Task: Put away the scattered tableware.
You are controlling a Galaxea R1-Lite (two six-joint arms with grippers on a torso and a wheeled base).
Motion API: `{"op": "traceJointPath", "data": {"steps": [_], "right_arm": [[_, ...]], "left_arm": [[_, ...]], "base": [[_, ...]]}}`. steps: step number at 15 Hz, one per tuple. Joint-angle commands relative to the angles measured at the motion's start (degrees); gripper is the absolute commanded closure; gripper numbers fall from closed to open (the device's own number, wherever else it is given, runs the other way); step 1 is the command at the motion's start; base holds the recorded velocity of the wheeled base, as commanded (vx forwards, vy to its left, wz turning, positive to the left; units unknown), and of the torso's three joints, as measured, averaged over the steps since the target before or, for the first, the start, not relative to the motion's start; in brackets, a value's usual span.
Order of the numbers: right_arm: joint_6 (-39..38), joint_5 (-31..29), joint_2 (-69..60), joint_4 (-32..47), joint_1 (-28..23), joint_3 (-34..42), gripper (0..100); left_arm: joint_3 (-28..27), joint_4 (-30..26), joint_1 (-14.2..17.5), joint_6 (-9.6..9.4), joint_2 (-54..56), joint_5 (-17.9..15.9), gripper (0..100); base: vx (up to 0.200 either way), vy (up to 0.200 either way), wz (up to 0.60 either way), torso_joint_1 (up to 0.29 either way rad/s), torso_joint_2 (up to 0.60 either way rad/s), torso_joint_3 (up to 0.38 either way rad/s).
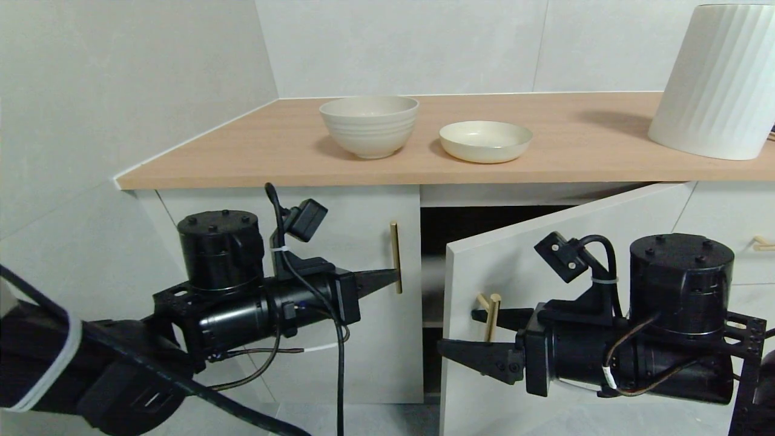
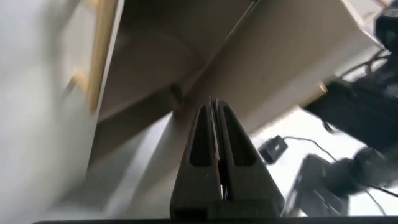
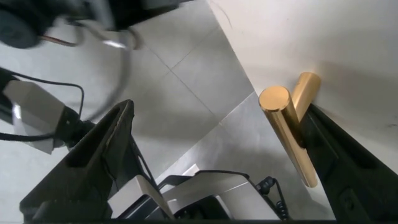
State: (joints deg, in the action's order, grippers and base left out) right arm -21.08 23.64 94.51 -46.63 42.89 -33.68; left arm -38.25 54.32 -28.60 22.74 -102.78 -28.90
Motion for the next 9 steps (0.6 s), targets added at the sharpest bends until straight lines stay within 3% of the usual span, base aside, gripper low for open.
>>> {"op": "traceJointPath", "data": {"steps": [1, 4, 8, 9], "right_arm": [[0.0, -0.2, -0.8, 0.1, 0.0, 0.4, 0], [0.1, -0.3, -1.2, 0.4, -0.1, 1.0, 0], [0.1, -0.4, -1.6, 0.5, -0.1, 1.1, 0], [0.2, -0.4, -2.1, 0.6, -0.2, 1.2, 0]], "left_arm": [[-1.6, 6.1, -2.5, -0.24, -9.1, -0.1, 100], [-1.9, 17.4, -5.6, -0.41, -15.3, -0.1, 100], [-2.4, 18.0, -6.6, -0.41, -15.3, 0.4, 100], [-3.8, 18.0, -7.3, -1.38, -15.9, 0.4, 100]], "base": [[0.0, 0.0, 0.0, 0.0, 0.0, 0.0], [0.0, 0.0, 0.0, 0.0, 0.0, 0.0], [0.0, 0.0, 0.0, 0.0, 0.0, 0.0], [0.0, 0.0, 0.0, 0.0, 0.0, 0.0]]}}
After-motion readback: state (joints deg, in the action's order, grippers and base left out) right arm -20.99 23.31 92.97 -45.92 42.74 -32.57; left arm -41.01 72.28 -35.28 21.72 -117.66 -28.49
